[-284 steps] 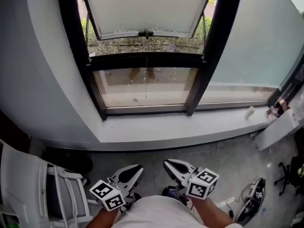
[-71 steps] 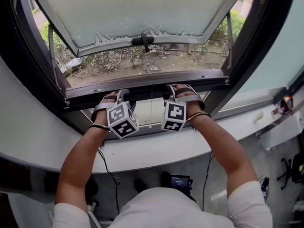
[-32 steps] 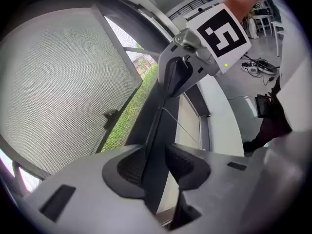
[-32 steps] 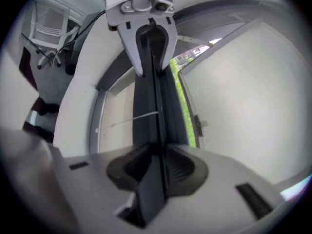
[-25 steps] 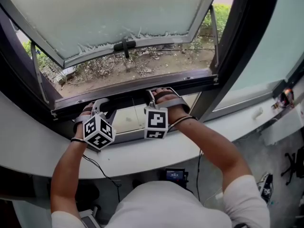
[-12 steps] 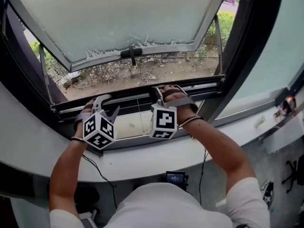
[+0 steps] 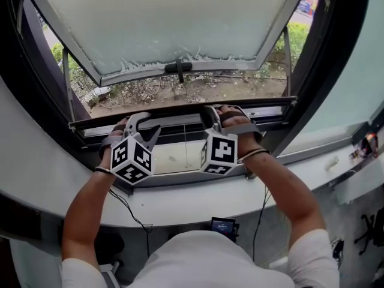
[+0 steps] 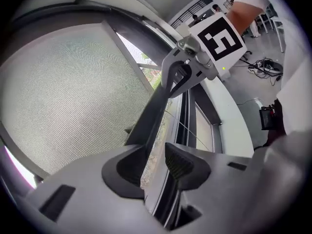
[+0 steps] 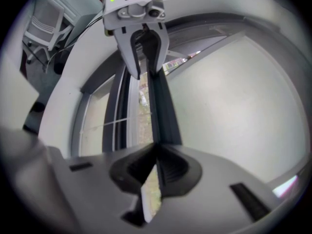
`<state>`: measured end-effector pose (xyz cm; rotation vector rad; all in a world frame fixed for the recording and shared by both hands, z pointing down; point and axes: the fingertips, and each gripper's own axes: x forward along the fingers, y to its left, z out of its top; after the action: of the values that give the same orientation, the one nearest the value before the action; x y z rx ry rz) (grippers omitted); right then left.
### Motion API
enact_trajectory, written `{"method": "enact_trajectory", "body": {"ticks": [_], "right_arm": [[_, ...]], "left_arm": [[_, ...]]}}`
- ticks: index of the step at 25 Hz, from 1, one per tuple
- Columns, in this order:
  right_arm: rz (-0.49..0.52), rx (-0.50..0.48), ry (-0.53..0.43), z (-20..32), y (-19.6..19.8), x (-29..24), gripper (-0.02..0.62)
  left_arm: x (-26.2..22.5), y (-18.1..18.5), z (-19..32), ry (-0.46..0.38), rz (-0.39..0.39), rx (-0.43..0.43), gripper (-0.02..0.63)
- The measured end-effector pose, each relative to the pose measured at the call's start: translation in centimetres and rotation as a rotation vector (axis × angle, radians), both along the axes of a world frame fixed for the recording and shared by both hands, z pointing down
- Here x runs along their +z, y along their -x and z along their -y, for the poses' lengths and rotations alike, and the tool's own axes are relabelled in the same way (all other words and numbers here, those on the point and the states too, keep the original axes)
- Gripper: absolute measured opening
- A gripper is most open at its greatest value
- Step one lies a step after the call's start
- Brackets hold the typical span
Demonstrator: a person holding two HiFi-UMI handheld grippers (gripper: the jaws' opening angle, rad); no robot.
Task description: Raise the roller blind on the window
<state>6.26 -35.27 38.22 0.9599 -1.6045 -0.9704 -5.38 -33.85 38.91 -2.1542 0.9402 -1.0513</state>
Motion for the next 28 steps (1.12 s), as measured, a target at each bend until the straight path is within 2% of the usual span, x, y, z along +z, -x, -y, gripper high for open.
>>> {"method": "enact_trajectory", "body": {"ticks": [8, 28], "right_arm": [[0.028, 0.002, -0.068, 0.0, -0.1, -4.7, 0.043], [0.038, -0.006, -0.188, 0.2, 0.0, -10.6, 0.043]], "left_arm": [[-4.9, -0.1, 0.1, -0.074, -0.068, 0.001, 0.14], [-10.8, 0.0, 0.5, -0.168, -0.104, -0.002, 0.14]]}}
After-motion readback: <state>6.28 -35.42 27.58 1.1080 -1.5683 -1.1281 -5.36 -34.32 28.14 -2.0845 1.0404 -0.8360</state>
